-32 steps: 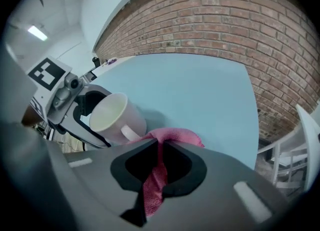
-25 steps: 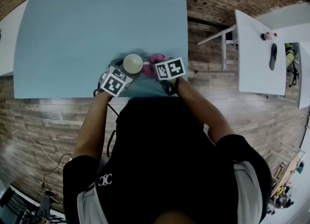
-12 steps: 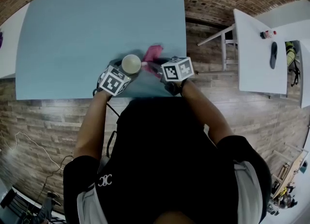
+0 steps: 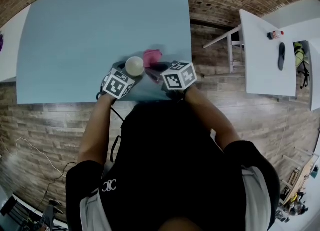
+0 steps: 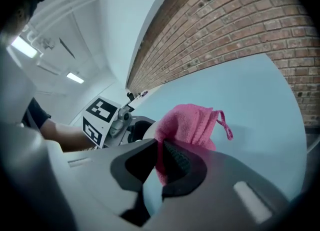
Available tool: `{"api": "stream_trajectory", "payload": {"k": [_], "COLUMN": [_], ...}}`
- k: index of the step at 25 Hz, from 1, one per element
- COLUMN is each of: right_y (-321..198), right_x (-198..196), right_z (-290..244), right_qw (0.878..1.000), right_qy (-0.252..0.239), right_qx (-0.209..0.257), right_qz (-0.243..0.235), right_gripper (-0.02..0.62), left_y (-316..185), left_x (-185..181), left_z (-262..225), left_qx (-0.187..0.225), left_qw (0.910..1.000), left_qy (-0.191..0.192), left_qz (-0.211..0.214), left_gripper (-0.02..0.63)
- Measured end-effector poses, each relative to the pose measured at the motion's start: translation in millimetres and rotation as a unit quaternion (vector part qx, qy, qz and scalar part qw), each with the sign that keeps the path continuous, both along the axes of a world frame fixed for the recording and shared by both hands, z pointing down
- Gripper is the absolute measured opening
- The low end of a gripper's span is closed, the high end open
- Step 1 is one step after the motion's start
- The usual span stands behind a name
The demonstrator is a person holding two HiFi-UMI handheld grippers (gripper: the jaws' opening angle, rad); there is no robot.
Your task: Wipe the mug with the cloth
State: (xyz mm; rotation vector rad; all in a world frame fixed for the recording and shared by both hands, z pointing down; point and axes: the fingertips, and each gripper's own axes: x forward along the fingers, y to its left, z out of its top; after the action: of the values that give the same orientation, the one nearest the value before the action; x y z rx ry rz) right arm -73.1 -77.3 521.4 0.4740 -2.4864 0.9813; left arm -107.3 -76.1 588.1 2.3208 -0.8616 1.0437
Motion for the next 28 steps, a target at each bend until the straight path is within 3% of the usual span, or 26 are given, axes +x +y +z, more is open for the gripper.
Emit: {"api": "stream_trajectory", "payload": {"k": [9, 13, 16, 17, 19, 20, 21, 28], "right_y": [-13, -17, -16, -15, -11, -10, -10, -15], "right_x": [29, 54, 65, 67, 69, 70, 72, 80], "right_z": [-26, -30, -32, -33, -33, -33, -32, -26], "right_qw": [0.997, 0.994, 0.990, 0.989, 0.989, 0.989, 0.990, 0.990], "right_qy": [-0.039, -0.002, 0.022, 0.026, 0.028, 0.028, 0.029, 0.030], "right_qx": [0.014, 0.069, 0.107, 0.114, 0.119, 0.119, 0.119, 0.130], "right_qz": [0.059, 0.086, 0.090, 0.089, 0.083, 0.079, 0.075, 0.039], "right_gripper": [0.035, 0.035, 0.035, 0.035, 0.035, 0.035, 0.035, 0.035], "left_y": [-3, 10, 23, 27, 36, 41, 45, 68], "left_x": [-1, -5, -19, -26, -39, -43, -45, -48], "left_z": [-3, -11, -15, -14, -14, -16, -19, -37], "left_qx": [0.046, 0.050, 0.049, 0.049, 0.051, 0.052, 0.052, 0.071], "left_qw": [0.9959, 0.9923, 0.9910, 0.9907, 0.9883, 0.9865, 0.9847, 0.9753], "left_qy": [0.055, 0.090, 0.091, 0.087, 0.090, 0.099, 0.109, 0.121], "left_qz": [-0.055, -0.069, -0.085, -0.092, -0.111, -0.120, -0.126, -0.171], "left_gripper": [0.411, 0.440, 0.445, 0.400, 0.234, 0.083, 0.002, 0.002]}}
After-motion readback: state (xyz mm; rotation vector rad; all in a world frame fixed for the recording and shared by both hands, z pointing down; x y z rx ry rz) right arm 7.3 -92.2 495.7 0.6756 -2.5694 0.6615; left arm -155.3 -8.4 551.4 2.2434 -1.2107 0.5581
